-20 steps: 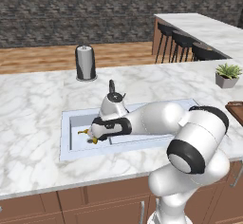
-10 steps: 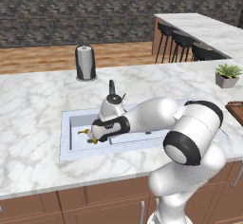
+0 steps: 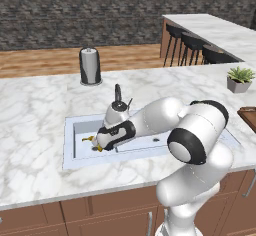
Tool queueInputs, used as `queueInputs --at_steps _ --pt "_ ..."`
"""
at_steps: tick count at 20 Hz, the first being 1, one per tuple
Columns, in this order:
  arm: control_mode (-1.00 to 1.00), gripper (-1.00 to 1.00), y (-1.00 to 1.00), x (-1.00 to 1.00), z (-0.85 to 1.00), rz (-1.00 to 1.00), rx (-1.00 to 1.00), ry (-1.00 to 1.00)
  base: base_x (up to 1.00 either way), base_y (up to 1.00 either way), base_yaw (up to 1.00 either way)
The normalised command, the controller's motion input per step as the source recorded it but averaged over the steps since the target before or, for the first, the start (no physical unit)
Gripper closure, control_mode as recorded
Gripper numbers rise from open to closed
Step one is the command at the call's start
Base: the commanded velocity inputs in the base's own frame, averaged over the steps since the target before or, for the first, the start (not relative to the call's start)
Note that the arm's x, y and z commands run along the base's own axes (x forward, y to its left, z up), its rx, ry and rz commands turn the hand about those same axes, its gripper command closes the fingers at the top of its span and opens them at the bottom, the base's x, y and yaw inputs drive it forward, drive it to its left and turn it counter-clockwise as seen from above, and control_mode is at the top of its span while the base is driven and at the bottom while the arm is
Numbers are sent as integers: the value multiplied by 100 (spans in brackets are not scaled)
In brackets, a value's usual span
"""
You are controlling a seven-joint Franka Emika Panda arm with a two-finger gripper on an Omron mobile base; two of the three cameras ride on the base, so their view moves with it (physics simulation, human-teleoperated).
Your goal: Pick the banana, mango from the sink and place them on the cutting board to airdry. Then turn off the sink faucet.
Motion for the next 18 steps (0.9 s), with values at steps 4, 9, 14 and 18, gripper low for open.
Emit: queueInputs --at_steps 4,9,14,18 --pt "-100 -100 2 11 -8 -1 0 0 0 0 0" --pt "-100 -100 3 10 -10 -1 0 0 0 0 0" --pt "-100 -100 5 14 -10 -1 0 0 0 0 0" --pt "-100 -100 9 16 -10 -2 0 0 0 0 0"
